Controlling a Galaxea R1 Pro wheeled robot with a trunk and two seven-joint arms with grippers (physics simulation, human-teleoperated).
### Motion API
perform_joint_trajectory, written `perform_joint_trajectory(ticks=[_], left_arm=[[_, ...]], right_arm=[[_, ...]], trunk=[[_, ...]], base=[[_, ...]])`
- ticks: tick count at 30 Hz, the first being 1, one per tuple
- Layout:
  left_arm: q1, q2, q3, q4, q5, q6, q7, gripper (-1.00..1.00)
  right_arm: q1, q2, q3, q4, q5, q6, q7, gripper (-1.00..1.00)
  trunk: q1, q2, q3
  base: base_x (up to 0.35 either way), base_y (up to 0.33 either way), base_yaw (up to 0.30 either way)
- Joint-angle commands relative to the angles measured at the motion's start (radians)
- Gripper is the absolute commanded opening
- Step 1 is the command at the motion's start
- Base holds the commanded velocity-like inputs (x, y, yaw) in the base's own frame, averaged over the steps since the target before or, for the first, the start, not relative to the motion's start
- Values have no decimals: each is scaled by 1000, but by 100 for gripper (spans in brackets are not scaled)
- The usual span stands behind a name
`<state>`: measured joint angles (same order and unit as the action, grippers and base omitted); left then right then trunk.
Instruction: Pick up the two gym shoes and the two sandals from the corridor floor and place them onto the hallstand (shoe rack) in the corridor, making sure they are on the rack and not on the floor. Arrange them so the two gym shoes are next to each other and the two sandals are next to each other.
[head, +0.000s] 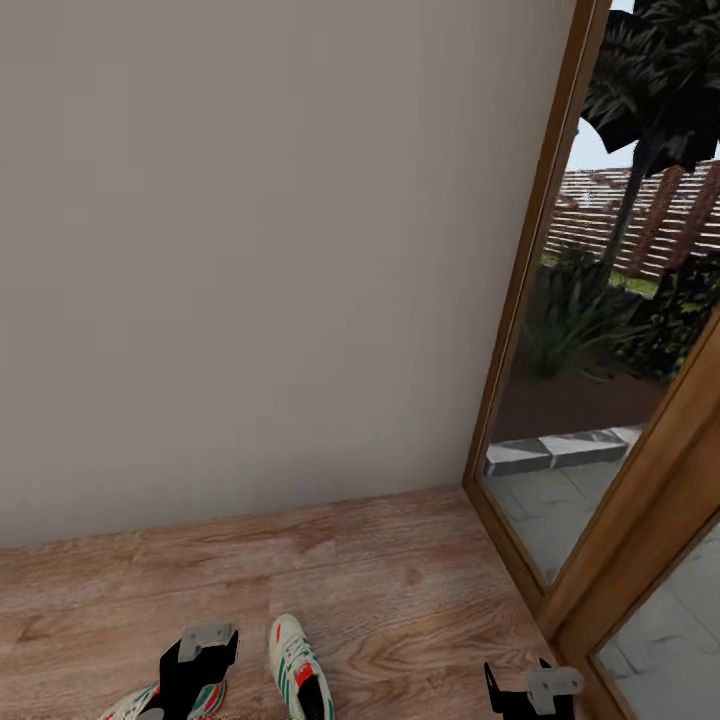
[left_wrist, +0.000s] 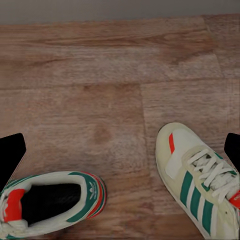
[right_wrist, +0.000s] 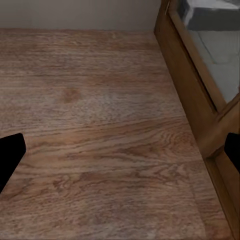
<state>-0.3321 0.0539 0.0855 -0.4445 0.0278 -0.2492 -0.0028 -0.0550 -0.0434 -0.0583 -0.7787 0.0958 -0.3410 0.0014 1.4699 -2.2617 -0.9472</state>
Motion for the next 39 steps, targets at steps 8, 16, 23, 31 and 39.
perform_joint_trajectory(ticks=[8,16,23,31,39], left_arm=[[-1,0,0,1,3,-4,0,100],[-1,0,0,1,3,-4,0,100],[-1,0,0,1,3,-4,0,100],[-1,0,0,1,3,-4,0,100],[-1,-1,0,1,3,-4,0,100]], right_arm=[[0,0,-3,0,10,-3,0,100],[0,0,-3,0,10,-3,0,100],[0,0,-3,0,10,-3,0,100],[0,0,-3,-1,10,-3,0,100],[0,0,-3,-2,10,-3,0,100]], trunk=[[0,0,-1],[0,0,-1],[0,0,-1],[0,0,-1],[0,0,-1]], base=[[0,-2,275],[0,-162,276],[0,-203,261],[0,-22,40],[-92,-94,1]])
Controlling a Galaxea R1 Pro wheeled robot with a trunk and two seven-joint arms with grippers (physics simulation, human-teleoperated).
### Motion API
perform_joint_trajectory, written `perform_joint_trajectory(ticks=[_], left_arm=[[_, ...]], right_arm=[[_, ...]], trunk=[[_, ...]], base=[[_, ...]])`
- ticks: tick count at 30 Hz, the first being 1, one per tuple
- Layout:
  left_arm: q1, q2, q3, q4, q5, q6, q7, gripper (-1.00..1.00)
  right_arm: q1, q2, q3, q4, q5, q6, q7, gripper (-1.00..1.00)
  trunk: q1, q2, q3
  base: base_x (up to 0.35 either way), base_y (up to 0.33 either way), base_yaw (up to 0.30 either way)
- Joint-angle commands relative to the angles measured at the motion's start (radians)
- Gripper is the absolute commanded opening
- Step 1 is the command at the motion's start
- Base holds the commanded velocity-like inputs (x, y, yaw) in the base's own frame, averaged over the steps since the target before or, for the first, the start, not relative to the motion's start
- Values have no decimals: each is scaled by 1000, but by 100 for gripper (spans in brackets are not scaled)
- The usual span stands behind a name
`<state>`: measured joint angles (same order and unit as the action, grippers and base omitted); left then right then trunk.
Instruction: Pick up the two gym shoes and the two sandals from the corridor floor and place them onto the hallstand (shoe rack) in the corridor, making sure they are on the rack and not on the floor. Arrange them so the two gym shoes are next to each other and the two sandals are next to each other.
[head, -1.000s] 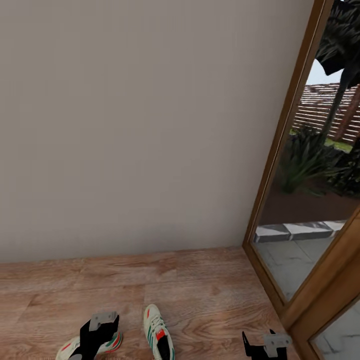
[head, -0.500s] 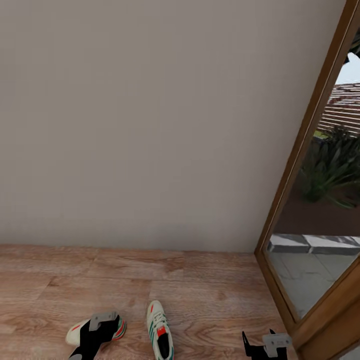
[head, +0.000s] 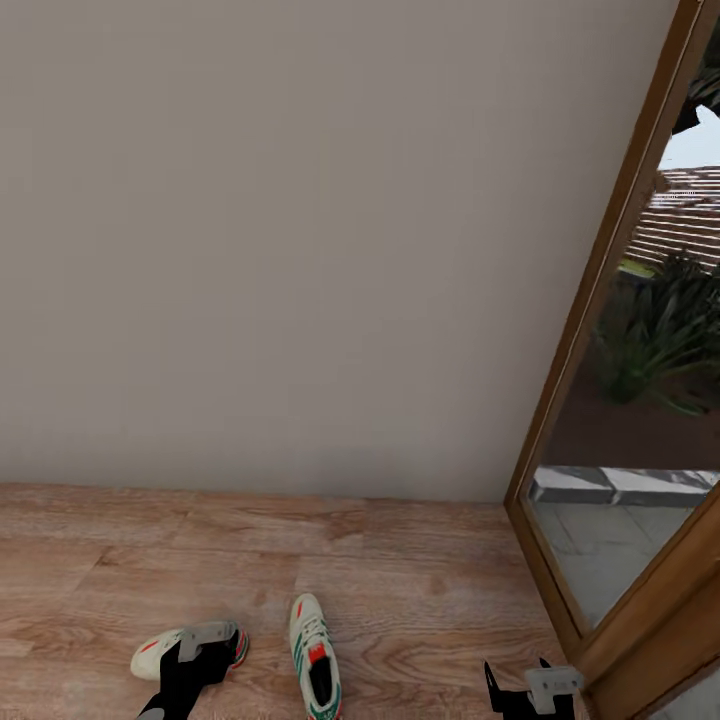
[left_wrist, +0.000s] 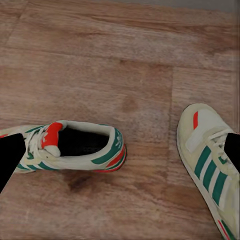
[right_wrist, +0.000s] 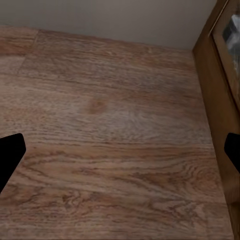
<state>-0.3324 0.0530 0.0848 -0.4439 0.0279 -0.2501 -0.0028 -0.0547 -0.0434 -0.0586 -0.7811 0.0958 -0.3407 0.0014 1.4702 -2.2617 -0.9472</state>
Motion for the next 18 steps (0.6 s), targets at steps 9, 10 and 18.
perform_joint_trajectory(ticks=[9,10,18], left_arm=[[0,0,1,1,3,-3,0,100],[0,0,1,1,3,-3,0,100],[0,0,1,1,4,-3,0,100]], right_arm=[[-1,0,-3,2,10,-3,0,100],[-1,0,-3,2,10,-3,0,100],[-1,0,-3,2,10,-3,0,100]], trunk=[[-1,0,-1],[-1,0,-1],[-1,0,-1]], base=[[-89,-84,0],[-18,-16,0],[-4,-3,0]])
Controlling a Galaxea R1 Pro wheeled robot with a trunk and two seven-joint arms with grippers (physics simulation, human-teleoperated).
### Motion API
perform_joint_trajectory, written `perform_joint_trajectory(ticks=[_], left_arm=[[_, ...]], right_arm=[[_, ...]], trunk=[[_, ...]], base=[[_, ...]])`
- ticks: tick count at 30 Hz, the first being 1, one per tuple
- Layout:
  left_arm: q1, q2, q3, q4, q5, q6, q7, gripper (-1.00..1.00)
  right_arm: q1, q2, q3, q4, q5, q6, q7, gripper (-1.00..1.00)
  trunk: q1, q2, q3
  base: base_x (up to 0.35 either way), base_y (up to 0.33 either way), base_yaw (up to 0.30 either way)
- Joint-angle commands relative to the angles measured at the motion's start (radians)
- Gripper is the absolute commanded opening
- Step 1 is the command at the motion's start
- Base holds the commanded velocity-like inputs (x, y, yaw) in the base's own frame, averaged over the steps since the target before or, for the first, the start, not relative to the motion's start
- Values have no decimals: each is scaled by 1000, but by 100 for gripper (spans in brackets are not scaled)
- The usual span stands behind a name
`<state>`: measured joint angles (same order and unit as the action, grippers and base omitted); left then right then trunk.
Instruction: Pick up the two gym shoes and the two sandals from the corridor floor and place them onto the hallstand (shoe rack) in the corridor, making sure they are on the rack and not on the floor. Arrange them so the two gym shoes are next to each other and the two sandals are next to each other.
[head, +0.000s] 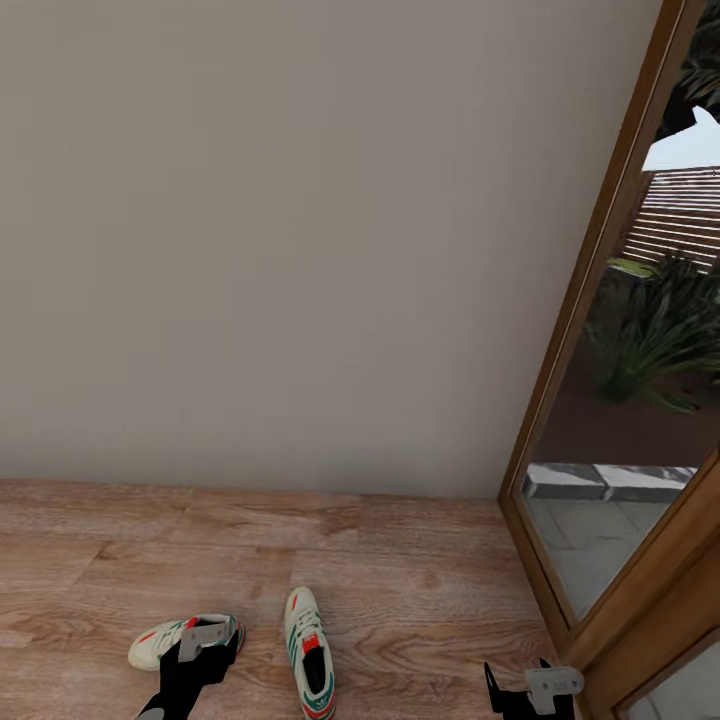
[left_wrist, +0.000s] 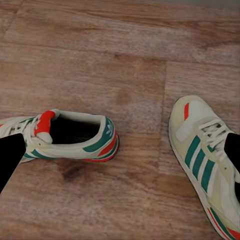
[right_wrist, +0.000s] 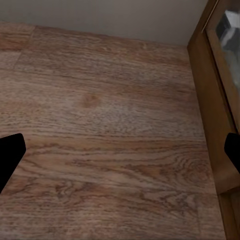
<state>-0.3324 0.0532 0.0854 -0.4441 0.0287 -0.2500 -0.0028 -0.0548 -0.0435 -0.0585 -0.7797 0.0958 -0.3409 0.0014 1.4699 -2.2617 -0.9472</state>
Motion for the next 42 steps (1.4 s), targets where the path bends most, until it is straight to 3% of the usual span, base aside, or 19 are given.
perform_joint_trajectory(ticks=[1,30,42], left_arm=[[-1,0,1,1,3,-3,0,100],[-1,-1,1,1,3,-3,0,100],[-1,-1,0,1,2,-3,0,100]], right_arm=[[0,1,-3,0,10,-3,0,100],[0,1,-3,0,10,-3,0,100],[0,1,-3,-3,9,-3,0,100]], trunk=[[0,0,-1],[0,0,-1],[0,0,-1]], base=[[0,0,0],[0,-64,1],[0,-161,129]])
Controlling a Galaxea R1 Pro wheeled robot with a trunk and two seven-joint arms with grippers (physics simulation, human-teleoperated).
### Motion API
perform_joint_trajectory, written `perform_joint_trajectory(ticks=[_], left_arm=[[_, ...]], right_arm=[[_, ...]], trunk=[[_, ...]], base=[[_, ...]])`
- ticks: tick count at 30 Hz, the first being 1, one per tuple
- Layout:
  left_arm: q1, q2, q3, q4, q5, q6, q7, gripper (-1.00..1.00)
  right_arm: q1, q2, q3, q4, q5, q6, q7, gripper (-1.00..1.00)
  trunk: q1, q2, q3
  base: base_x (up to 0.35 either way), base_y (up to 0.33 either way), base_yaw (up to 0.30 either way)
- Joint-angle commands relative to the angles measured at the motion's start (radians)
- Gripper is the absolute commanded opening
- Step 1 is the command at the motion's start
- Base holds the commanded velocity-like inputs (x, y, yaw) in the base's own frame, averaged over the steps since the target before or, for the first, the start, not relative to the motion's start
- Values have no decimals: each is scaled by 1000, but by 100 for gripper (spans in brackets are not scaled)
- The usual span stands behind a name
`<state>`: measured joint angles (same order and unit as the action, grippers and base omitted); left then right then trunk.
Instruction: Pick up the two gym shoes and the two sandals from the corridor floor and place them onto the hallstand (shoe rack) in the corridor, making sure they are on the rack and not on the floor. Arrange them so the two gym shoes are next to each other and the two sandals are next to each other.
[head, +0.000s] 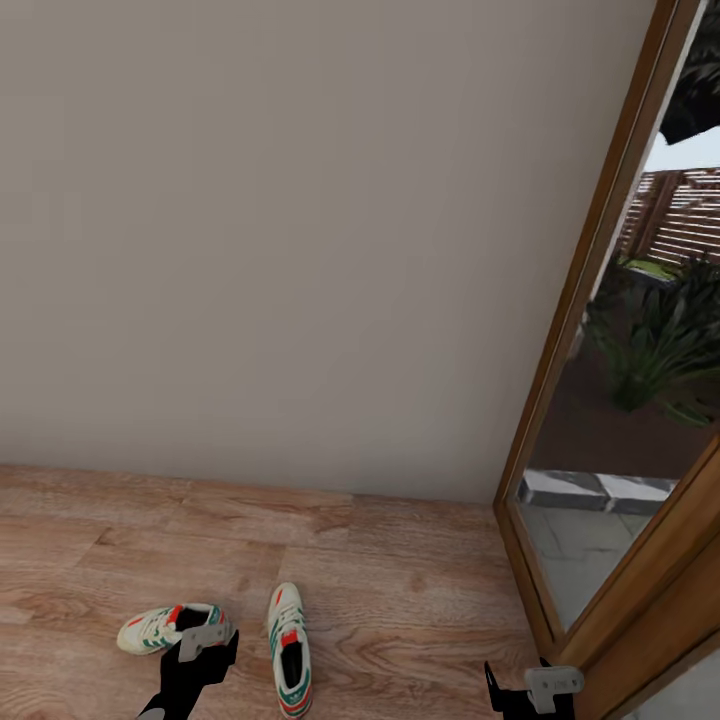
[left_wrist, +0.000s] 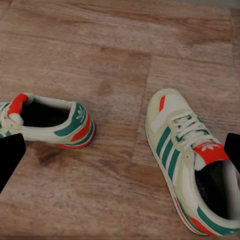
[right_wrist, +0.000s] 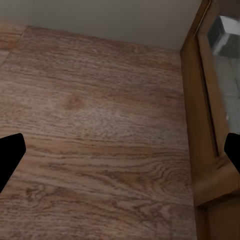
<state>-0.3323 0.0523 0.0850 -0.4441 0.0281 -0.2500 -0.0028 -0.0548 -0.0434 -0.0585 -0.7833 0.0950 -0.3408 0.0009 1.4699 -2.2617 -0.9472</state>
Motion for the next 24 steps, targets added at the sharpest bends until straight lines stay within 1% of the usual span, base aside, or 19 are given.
perform_joint_trajectory(ticks=[1,24], left_arm=[[-1,0,1,1,3,-3,0,100],[-1,0,1,1,4,-3,1,100]], right_arm=[[0,0,-3,0,10,-3,0,100],[0,-3,-3,-4,10,-2,1,100]], trunk=[[0,0,-1],[0,0,-1]], base=[[0,-78,60],[0,-10,8]])
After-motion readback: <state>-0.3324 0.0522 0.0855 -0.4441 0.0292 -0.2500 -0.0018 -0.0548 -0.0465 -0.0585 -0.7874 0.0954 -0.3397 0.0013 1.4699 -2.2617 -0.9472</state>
